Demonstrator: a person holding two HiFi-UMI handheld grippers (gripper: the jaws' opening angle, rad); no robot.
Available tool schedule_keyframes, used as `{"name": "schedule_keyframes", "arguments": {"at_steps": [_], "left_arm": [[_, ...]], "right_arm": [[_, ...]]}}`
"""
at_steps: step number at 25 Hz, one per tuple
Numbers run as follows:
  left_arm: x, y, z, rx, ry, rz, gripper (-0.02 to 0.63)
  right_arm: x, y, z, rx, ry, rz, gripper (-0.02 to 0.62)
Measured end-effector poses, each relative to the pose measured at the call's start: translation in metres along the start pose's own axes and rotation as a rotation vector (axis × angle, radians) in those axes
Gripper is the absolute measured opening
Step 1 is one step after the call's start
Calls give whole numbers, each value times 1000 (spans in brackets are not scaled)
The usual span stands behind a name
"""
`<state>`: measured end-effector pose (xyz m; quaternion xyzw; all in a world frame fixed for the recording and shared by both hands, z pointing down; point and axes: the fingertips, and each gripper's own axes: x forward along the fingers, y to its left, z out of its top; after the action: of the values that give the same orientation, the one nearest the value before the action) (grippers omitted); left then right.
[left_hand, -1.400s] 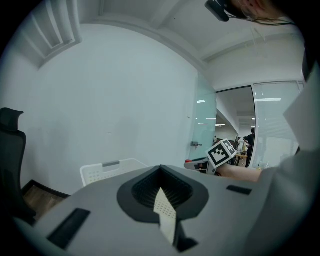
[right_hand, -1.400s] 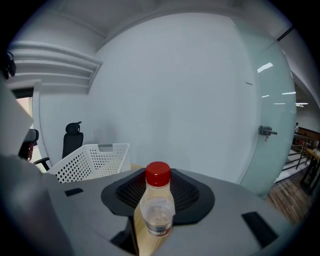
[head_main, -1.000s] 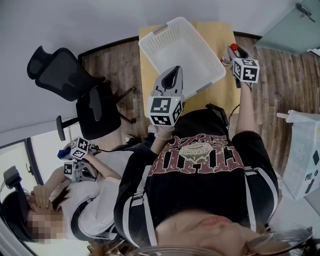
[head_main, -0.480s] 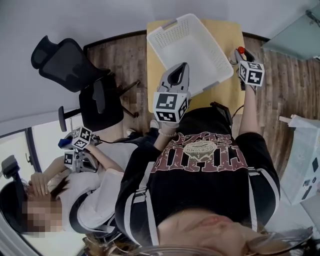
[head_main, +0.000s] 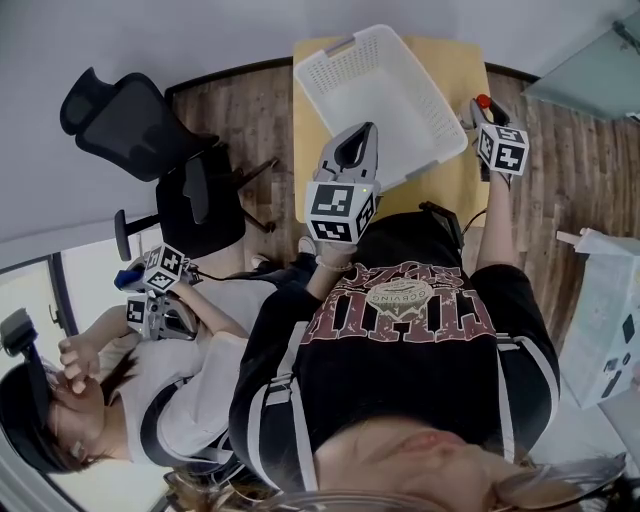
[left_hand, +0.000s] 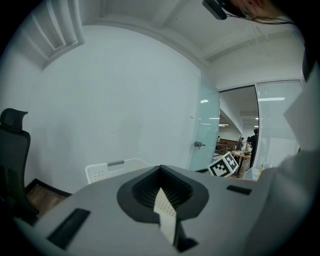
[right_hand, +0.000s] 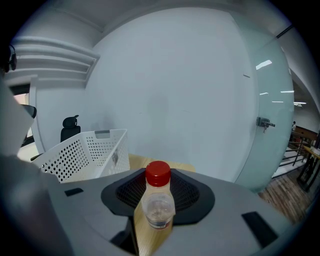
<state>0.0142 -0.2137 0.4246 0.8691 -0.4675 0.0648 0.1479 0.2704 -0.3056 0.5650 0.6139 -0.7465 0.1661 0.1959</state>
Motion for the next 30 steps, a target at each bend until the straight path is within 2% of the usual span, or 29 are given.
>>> {"name": "schedule_keyframes", "arguments": {"at_steps": [30], "left_arm": [[-15, -7, 4, 2, -13, -15, 46]], "right_arm": [[-16, 3, -6, 3, 1, -16, 161]]}}
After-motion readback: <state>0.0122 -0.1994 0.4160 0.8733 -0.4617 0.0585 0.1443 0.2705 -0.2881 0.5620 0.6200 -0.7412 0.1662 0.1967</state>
